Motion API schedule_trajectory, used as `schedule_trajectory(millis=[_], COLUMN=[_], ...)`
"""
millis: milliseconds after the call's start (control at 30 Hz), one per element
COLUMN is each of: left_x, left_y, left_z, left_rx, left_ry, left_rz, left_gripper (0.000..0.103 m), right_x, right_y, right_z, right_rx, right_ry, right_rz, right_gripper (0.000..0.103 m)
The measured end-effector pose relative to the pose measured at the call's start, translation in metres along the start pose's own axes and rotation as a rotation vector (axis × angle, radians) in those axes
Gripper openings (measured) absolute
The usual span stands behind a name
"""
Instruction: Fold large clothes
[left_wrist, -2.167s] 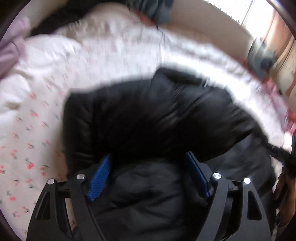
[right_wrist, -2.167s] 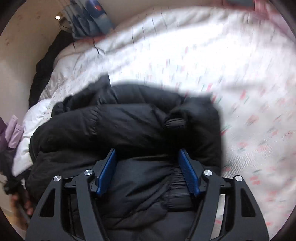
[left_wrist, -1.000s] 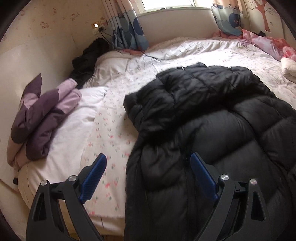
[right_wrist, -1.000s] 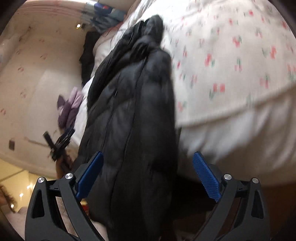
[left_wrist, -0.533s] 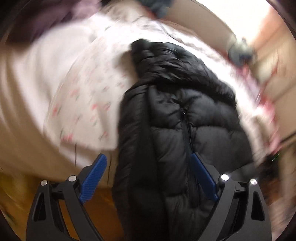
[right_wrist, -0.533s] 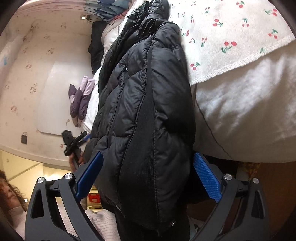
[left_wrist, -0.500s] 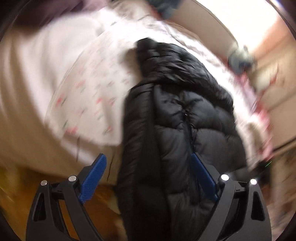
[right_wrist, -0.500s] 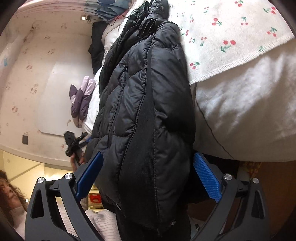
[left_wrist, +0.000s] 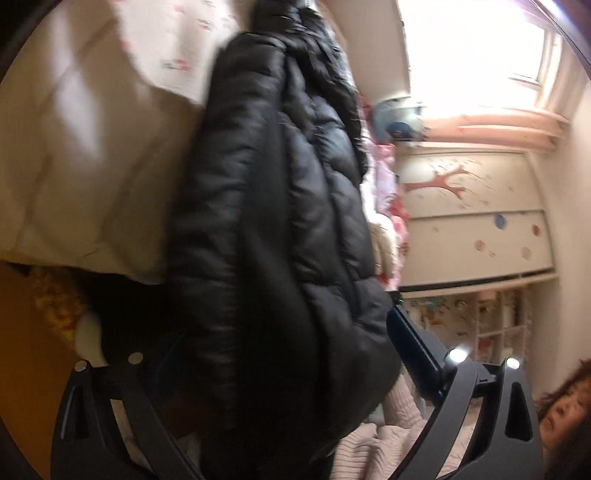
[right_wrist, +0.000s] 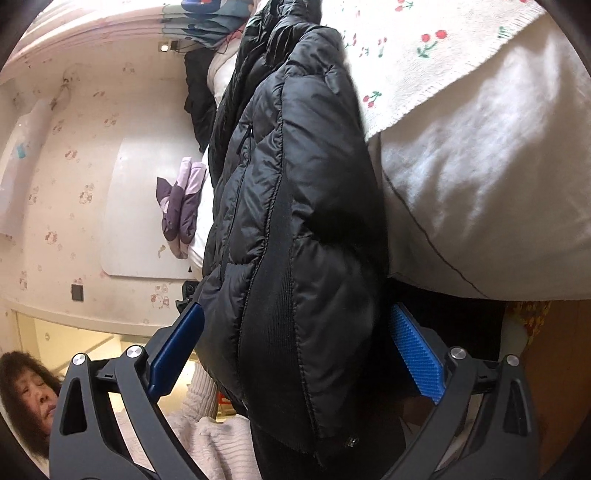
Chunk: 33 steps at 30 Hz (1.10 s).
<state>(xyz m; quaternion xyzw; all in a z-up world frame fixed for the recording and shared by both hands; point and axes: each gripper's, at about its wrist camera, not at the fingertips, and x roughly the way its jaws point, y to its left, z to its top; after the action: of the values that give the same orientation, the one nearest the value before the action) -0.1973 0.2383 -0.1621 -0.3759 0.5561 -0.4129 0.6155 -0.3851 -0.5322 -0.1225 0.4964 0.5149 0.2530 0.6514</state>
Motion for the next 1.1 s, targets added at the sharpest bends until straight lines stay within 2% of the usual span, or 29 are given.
schedule_trajectory(millis=[133,233,333,400,467,567,600,667,733,900,933,967,1000,1067,1100], left_x=[-0.007,-0.003,0.003,0.008,0.014,0.017,0.019,0.021,0.026,0.025,0.024,0.023,0.023,0.019,0.016], left_y=[-0.004,-0.004,-0.013,-0.017,-0.019,-0.014,-0.012,-0.003,-0.001,-0.005,-0.010,-0.015,-0.022,-0.036,-0.045], left_z=[0.003,0.002,-0.001,-0.004,-0.005,-0.005,-0.006,-0.007,-0.009,-0.013,-0.014,-0.014,-0.016,-0.018,-0.020], left_rx=[-0.027,-0.041,-0.011,0.007,0.009,-0.015,-0.030,-0.060,-0.080,-0.066,-0.046,-0.029,0.001,0.056,0.085], left_ry=[-0.075,-0.071,-0.048,-0.032,-0.016,0.003,0.012,0.024,0.031,0.014,0.007,0.006,0.005,-0.011,-0.026], left_rz=[-0.044,0.015,0.017,0.027,0.030,0.022,0.023,0.028,0.046,0.057,0.058,0.066,0.098,0.133,0.150], left_gripper=[0.094,0.093,0.082,0.078,0.076,0.076,0.078,0.095,0.096,0.095,0.088,0.068,0.060,0.040,0.035], right_x=[0.002,0.005,0.011,0.016,0.017,0.019,0.020,0.021,0.026,0.035,0.034,0.033,0.032,0.029,0.027], right_y=[-0.001,-0.002,0.004,0.007,0.009,0.011,0.010,0.005,-0.003,-0.001,0.002,0.006,0.010,0.017,0.022], right_z=[0.002,0.005,0.003,0.002,0.001,0.000,0.000,0.003,0.004,0.004,0.003,0.002,0.002,0.000,-0.001], right_rx=[-0.003,-0.018,-0.078,-0.109,-0.131,-0.156,-0.149,-0.119,-0.081,-0.119,-0.135,-0.153,-0.167,-0.184,-0.201], right_ry=[0.016,0.029,0.044,0.045,0.038,0.034,0.036,0.044,0.063,0.075,0.065,0.054,0.044,0.027,0.014], right_rz=[-0.014,0.019,0.044,0.050,0.064,0.097,0.106,0.134,0.147,0.155,0.155,0.159,0.171,0.191,0.199], right_gripper=[0.096,0.096,0.095,0.086,0.069,0.058,0.058,0.059,0.066,0.066,0.066,0.063,0.061,0.049,0.046])
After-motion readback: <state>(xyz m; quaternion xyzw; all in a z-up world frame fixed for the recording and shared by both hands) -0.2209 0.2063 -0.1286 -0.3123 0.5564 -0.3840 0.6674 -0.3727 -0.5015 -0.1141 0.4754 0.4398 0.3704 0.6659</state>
